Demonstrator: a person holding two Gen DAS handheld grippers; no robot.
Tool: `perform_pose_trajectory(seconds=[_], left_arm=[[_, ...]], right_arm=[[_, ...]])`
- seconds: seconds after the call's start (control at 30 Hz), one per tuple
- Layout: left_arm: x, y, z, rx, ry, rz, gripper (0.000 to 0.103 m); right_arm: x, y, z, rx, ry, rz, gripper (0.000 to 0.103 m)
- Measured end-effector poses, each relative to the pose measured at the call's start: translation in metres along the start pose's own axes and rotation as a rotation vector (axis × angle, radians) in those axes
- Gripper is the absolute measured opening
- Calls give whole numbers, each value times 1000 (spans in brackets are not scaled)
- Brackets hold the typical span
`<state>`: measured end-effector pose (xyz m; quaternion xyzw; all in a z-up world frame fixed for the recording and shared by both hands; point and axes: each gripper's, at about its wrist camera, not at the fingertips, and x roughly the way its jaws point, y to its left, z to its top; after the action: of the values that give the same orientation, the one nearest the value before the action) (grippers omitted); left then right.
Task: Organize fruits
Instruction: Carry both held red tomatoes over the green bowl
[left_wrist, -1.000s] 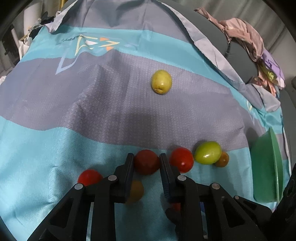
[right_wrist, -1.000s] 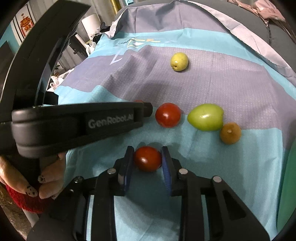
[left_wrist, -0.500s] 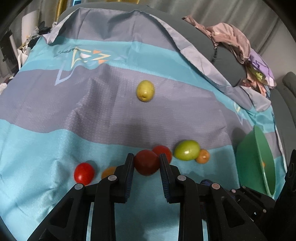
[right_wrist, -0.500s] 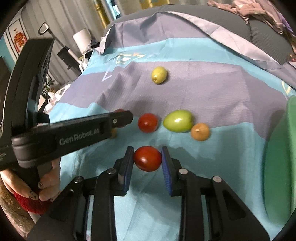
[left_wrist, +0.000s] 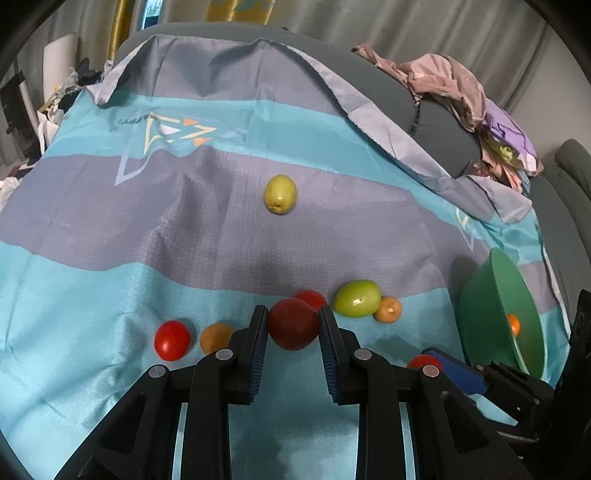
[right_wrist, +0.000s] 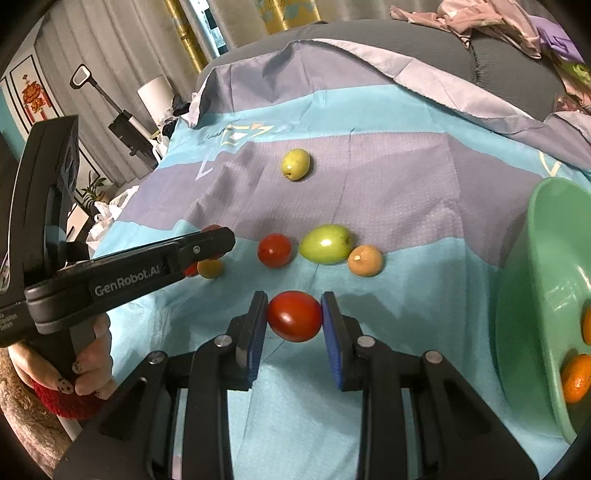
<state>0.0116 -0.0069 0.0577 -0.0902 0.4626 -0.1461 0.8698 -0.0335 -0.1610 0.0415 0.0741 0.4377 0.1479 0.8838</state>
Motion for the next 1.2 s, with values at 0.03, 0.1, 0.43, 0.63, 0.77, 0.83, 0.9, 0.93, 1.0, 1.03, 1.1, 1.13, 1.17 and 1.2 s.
perform_pose_trajectory(seconds=[0.03,0.1,0.43,0.63,0.77,0.83,0.9,0.93,1.0,1.03,1.1,1.13,1.17,1.2], left_arm=[[-1,-1,0,3,-5,2,28],[-3,-2,-1,7,-10,1,28],[-10,-8,-5,24,-35,7,28],[-15,-15,-7,45,-48,-4,28],[-16,-22,-9,62,-54,-7,28],[-17,-25,-9,62,-55,-14,28],[-18,-29,-10,68,-59,-19,28],[-19,-31,-10,73,-62,-21,28],[-19,-36,-10,81,-67,-26,28],[-19,-39,-11,89,-68,-30,28],[-18,-44,-11,96,-70,-25,28],[-18,-47,-10,102,-70,-21,28],[-18,-50,-10,109,-71,-21,28],[-18,-53,-9,113,-74,-22,28]], right_arm=[[-1,-1,0,5,-2,2,30],[-4,-4,0,15,-10,1,30],[-26,-22,2,69,-60,-6,31],[-40,-35,4,96,-94,-18,31],[-50,-41,5,115,-115,-19,31],[-55,-44,5,121,-124,-18,31],[-58,-46,6,125,-132,-17,31],[-60,-47,6,126,-135,-17,31],[-64,-50,7,129,-146,-20,31],[-65,-51,7,130,-149,-23,31],[-67,-56,8,144,-153,-42,31],[-68,-59,8,149,-156,-46,31],[-72,-62,8,156,-164,-45,31],[-75,-64,9,160,-169,-44,31]])
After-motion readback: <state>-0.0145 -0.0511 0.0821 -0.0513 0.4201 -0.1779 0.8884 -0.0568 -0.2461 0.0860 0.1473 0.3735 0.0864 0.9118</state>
